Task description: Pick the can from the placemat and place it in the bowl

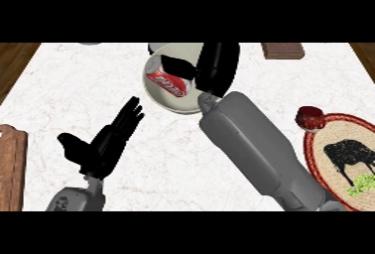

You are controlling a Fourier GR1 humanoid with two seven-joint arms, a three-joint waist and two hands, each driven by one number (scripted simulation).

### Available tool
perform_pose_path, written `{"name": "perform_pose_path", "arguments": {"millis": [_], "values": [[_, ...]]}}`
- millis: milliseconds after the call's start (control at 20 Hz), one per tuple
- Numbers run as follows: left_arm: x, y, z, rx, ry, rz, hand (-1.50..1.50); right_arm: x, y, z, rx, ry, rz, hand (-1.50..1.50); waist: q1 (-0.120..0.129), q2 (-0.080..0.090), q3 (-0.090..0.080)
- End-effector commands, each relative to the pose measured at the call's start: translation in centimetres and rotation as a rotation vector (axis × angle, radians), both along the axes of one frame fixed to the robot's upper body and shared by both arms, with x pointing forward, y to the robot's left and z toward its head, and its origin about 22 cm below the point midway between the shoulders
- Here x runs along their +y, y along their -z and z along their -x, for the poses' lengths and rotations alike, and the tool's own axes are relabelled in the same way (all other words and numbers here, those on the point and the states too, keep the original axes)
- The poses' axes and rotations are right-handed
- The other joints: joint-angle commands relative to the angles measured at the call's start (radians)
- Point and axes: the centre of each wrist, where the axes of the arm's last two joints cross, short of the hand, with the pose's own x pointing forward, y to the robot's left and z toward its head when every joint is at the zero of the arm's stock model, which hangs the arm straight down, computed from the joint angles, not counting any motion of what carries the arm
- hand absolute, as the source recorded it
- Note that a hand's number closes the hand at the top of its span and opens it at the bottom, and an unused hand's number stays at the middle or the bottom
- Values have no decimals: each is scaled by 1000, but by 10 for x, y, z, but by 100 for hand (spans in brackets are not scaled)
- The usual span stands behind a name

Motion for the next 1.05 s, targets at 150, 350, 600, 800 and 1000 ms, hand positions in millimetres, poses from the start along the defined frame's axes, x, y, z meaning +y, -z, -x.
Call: {"name": "perform_pose_path", "arguments": {"millis": [150,350,600,800,1000], "values": [[20,4,6,20,-57,1,0,15,20,91,-147,-154,-160,-150,-46,-20,-1],[28,2,3,27,-70,-7,0,19,39,143,-148,-241,-148,-150,-60,-29,-2],[23,1,3,24,-88,-7,0,15,71,206,-146,-287,-104,150,-85,-30,-2],[30,8,10,36,-110,-1,0,16,95,263,-69,-326,-122,150,-100,-33,-2],[23,1,8,13,-78,7,0,22,115,292,77,-379,-106,150,-91,-25,0]]}}
